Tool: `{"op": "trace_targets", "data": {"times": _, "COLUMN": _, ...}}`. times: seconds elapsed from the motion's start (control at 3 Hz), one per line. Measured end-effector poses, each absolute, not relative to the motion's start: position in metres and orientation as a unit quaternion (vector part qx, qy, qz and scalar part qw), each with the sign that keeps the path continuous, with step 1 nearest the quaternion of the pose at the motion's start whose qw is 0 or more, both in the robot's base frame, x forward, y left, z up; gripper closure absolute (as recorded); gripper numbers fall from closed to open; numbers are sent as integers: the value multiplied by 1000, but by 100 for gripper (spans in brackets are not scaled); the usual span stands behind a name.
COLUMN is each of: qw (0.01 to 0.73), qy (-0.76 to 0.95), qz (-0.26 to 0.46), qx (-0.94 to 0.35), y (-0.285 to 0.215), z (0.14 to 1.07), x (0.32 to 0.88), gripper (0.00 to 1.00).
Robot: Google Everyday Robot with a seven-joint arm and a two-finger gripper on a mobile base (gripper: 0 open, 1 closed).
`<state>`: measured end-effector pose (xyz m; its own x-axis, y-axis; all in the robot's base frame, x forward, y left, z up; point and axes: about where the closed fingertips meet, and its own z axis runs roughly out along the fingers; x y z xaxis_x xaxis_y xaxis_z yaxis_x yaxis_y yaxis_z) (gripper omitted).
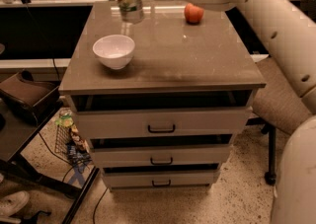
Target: Pick 7up can from white bowl and place on counter
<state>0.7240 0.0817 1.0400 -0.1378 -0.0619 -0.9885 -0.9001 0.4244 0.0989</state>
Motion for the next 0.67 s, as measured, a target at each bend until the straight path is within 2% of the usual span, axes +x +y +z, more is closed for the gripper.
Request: {"op": "trace_targets", "data": {"times": 0.67, "qw": 591, "qy": 655, "qz": 314, "qx": -352, "y": 13, "z": 1027, "x": 765, "gripper": 100}}
